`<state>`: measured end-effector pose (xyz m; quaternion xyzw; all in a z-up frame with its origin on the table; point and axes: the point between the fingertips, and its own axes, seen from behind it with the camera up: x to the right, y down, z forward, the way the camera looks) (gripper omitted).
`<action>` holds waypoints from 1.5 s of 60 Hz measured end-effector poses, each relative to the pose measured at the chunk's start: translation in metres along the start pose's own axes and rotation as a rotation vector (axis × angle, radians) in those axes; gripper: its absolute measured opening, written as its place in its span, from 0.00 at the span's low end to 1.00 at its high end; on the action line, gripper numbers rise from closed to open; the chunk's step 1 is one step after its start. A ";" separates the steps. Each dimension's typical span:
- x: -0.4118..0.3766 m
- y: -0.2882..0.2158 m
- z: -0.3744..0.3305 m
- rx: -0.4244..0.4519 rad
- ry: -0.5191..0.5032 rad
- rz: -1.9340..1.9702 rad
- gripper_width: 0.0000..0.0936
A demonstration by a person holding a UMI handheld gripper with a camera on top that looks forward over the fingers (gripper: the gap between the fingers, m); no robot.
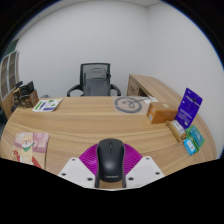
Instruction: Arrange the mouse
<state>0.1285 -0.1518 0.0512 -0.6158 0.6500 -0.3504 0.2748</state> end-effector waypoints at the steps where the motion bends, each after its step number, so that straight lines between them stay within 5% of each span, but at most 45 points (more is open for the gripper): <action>1: -0.006 -0.007 -0.004 0.004 -0.008 -0.001 0.32; 13: -0.086 -0.102 -0.059 0.117 -0.084 0.003 0.32; 23: -0.194 -0.121 -0.081 0.138 -0.202 -0.023 0.32; 41: -0.343 -0.002 -0.066 -0.014 -0.321 -0.117 0.34; 63: -0.350 0.071 -0.035 -0.059 -0.248 -0.166 0.34; 77: -0.349 0.073 -0.033 -0.045 -0.244 -0.159 0.53; 79: -0.345 0.073 -0.033 -0.056 -0.234 -0.154 0.63; 82: -0.339 0.069 -0.038 -0.059 -0.217 -0.144 0.94; 90: -0.325 0.055 -0.074 -0.045 -0.238 -0.132 0.94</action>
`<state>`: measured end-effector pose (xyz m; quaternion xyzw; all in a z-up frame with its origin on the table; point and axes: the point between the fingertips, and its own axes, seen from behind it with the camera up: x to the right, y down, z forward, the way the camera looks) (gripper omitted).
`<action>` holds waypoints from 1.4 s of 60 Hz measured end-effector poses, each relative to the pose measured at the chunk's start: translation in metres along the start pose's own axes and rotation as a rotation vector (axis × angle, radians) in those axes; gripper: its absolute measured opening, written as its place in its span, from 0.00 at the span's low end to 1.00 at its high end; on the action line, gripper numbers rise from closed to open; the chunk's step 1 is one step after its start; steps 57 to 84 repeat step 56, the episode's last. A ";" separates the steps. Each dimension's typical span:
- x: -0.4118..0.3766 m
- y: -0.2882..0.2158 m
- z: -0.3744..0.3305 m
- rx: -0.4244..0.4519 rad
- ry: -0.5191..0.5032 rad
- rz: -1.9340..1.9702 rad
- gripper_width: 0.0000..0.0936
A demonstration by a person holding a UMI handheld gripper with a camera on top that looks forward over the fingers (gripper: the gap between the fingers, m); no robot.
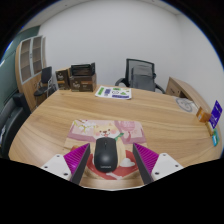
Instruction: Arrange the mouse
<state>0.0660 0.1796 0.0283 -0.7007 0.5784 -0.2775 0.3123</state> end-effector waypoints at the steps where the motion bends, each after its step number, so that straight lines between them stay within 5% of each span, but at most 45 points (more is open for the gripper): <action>1: 0.001 -0.001 -0.009 0.003 -0.001 -0.004 0.93; 25: 0.059 -0.009 -0.249 0.069 0.005 0.045 0.93; 36: 0.098 0.019 -0.318 0.075 0.101 0.082 0.93; 54: 0.135 0.059 -0.359 0.061 0.184 0.153 0.93; 84: 0.139 0.061 -0.360 0.059 0.184 0.158 0.93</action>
